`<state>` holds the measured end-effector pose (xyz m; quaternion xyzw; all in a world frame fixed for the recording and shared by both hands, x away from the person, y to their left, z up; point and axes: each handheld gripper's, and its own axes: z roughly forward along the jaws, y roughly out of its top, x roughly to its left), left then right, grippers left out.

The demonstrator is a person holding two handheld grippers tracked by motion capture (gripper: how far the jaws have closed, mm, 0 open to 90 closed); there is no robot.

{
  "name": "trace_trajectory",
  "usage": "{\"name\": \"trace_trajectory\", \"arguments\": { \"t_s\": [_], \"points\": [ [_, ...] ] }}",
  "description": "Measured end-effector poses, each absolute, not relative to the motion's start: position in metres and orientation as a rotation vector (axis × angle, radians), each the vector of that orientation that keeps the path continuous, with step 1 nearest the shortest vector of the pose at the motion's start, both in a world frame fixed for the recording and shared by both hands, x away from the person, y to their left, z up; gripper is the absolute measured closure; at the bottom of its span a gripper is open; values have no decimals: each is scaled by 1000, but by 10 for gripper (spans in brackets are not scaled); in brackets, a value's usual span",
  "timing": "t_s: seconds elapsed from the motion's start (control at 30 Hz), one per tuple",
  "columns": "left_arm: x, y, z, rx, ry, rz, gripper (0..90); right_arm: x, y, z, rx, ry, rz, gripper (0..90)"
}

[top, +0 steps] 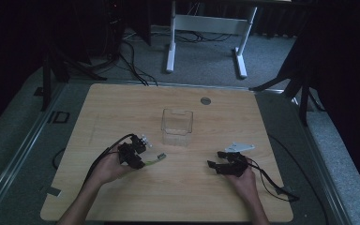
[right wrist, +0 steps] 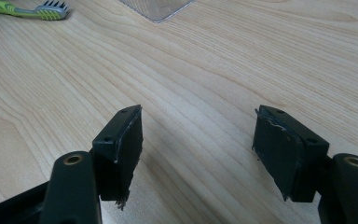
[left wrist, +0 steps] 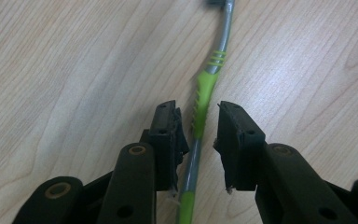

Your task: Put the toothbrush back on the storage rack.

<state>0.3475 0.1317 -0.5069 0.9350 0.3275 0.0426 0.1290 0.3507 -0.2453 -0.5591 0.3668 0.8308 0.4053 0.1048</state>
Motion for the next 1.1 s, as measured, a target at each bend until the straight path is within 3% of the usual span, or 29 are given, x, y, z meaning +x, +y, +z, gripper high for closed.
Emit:
{"name": "trace_trajectory", "arguments": {
  "t_s": [1.1],
  "points": [
    [350, 127, -517, 2794, 948, 75, 773, 351, -245, -559, 1082, 2449, 1194, 326]
  ]
}}
